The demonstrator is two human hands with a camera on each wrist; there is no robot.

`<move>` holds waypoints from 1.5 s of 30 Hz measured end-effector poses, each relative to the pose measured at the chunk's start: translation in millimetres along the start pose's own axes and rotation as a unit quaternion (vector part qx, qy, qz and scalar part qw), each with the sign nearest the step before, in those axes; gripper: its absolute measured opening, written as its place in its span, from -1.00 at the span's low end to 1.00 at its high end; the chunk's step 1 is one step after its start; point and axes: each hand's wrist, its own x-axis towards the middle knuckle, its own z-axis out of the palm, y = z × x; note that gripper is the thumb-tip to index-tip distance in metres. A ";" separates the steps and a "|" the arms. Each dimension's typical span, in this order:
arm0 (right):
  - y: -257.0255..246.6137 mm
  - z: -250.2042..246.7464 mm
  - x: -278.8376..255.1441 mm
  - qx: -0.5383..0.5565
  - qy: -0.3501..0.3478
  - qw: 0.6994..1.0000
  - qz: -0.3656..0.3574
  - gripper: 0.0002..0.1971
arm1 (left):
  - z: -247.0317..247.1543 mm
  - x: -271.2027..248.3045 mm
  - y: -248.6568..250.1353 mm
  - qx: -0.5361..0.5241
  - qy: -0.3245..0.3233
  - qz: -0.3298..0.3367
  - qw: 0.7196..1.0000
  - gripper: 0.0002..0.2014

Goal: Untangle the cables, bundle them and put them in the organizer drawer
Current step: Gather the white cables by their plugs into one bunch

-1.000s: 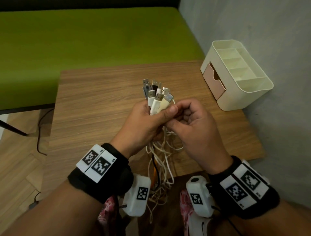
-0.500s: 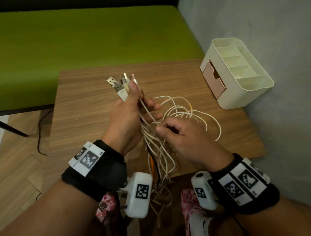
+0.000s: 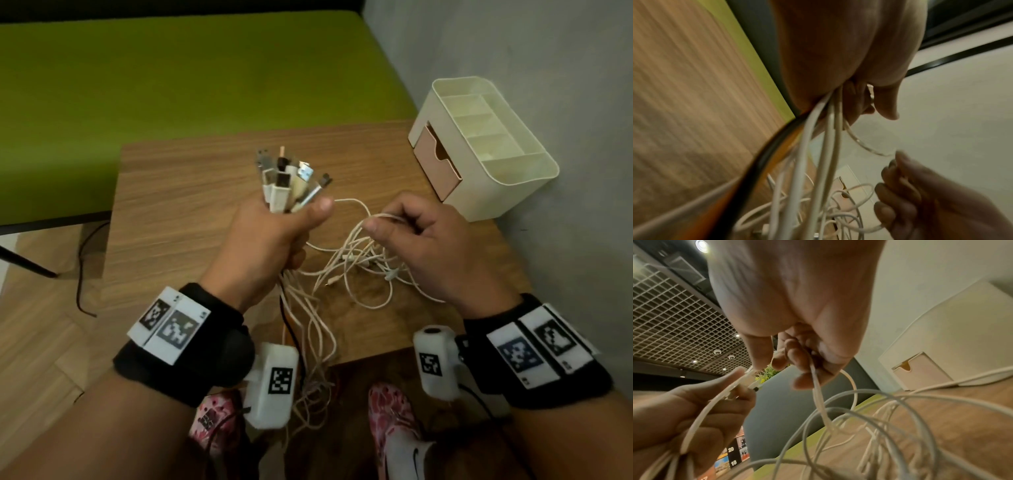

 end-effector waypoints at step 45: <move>9.5 21.8 4.4 -0.209 0.036 0.967 -0.142 -0.82 | 4.8 -4.2 3.0 0.288 -0.075 -0.048 0.953 -0.84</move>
